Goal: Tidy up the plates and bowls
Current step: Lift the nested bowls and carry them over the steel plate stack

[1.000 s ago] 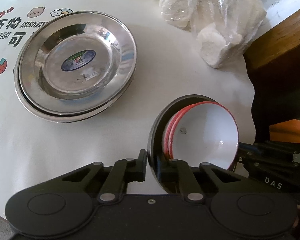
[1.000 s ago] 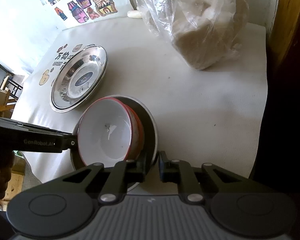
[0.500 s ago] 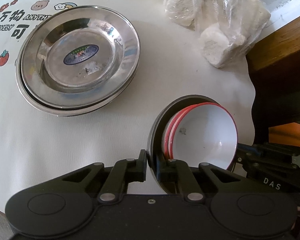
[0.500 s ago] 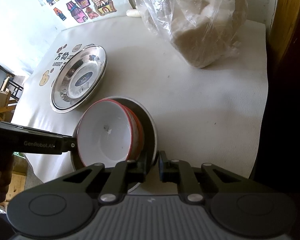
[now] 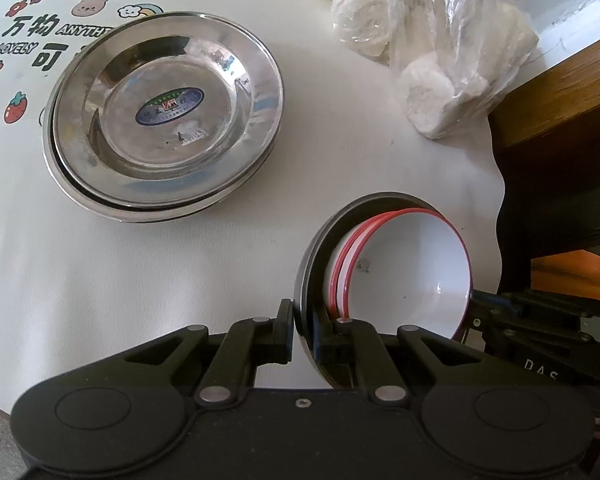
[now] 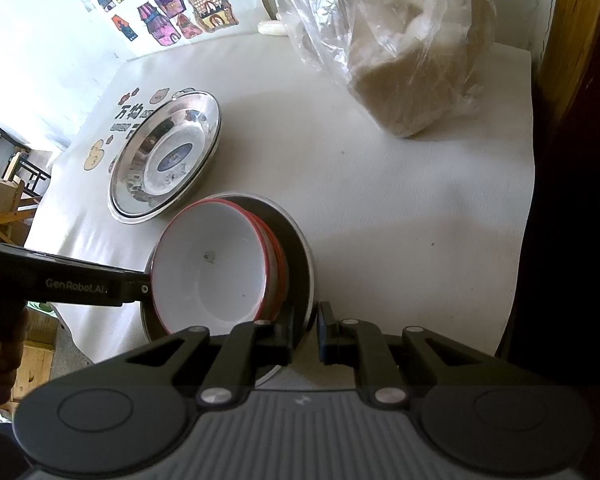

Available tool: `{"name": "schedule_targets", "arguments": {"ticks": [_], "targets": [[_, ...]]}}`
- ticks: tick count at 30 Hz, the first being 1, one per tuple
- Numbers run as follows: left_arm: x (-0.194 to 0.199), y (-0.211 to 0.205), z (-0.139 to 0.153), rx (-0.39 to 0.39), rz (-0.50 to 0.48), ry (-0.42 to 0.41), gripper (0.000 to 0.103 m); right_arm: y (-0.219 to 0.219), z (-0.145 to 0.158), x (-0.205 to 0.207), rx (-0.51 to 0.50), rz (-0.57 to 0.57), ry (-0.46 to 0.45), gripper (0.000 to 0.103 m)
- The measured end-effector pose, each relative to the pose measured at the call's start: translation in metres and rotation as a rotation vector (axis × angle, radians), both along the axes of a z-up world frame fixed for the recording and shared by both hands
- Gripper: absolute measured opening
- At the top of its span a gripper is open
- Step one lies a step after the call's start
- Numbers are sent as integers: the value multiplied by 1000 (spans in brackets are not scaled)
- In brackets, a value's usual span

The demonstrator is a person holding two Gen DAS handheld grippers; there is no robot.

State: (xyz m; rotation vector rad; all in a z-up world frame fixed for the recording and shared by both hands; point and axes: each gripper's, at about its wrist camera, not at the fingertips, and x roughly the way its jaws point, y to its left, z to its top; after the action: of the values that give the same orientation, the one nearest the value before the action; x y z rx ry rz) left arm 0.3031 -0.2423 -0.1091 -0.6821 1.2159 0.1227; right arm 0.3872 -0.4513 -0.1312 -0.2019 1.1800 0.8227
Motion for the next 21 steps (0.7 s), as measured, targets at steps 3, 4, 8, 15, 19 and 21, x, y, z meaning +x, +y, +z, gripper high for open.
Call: {"name": "schedule_targets", "arguments": {"ticks": [3,4,8,15,19,21], "targets": [[-3,2,3,1,-3,-6,9,0,3,-2,3,0,-2,13],[-3,2,5,2,-5,-8,9,0,4,-3,5,-2,-3,13],[-3,6,10,7,-15,-21,9,-1,9,-5,13,-9,-8,13],[1,18,15,1,-54,-39,9,3,16,-9,22,-48,-20,13],[5,29,18,-8,-90,-48,9,9,21,-13,22,-84,-29,13],[8,34,20,-7,-113,-51,9,12,24,-17,22,-103,-32,13]]}}
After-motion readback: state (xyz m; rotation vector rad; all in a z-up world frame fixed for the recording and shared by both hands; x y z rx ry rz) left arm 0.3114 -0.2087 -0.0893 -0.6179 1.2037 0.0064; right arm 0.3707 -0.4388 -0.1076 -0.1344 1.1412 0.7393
